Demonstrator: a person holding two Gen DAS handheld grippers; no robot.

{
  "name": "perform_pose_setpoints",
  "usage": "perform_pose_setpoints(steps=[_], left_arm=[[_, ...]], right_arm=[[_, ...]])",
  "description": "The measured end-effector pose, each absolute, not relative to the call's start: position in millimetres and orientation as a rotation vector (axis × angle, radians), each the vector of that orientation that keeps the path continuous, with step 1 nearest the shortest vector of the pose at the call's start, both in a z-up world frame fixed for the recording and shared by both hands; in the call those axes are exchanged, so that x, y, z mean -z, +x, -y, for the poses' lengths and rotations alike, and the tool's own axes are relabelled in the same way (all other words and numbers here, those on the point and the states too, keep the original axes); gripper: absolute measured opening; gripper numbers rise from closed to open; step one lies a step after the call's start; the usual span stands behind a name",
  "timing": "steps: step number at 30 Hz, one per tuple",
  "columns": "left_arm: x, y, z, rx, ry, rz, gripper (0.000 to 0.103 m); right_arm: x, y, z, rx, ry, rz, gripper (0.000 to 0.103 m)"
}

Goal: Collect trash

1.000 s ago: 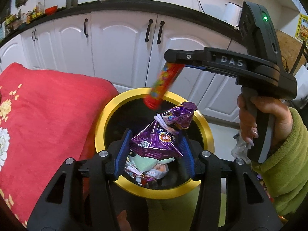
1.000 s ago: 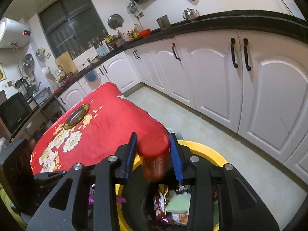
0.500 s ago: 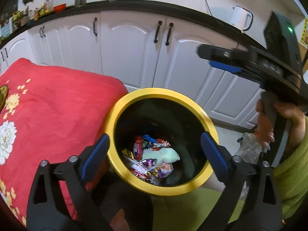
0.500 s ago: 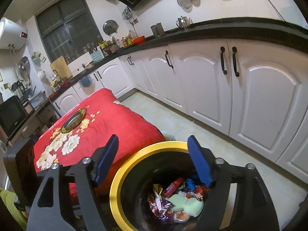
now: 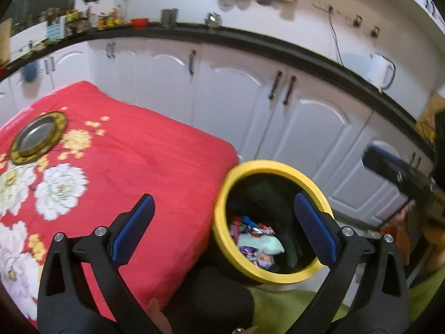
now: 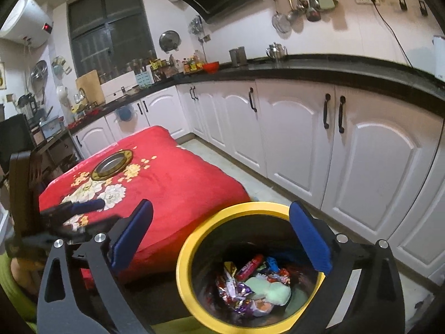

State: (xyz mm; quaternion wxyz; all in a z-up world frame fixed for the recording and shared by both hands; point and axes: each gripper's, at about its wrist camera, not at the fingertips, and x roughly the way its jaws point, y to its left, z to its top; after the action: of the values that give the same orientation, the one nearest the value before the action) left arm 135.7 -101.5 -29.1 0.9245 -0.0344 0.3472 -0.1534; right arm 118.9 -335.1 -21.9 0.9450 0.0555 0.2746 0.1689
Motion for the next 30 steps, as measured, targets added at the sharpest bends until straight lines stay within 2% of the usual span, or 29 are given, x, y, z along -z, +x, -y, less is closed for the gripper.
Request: perform_pose_setpoints(steps=[18, 30], left_arm=[[-19.3, 60.6, 8.7, 0.105, -0.116, -0.517, 0.092], [-10.9, 15.6, -6.4, 0.045, -0.071, -0.404, 0.092]], right_arm=[[9.7, 39.3, 247.7, -0.346, 0.03, -0.259, 0.097], [23.1, 5.5, 231.1, -0.281, -0.013, -0.116, 0.097]])
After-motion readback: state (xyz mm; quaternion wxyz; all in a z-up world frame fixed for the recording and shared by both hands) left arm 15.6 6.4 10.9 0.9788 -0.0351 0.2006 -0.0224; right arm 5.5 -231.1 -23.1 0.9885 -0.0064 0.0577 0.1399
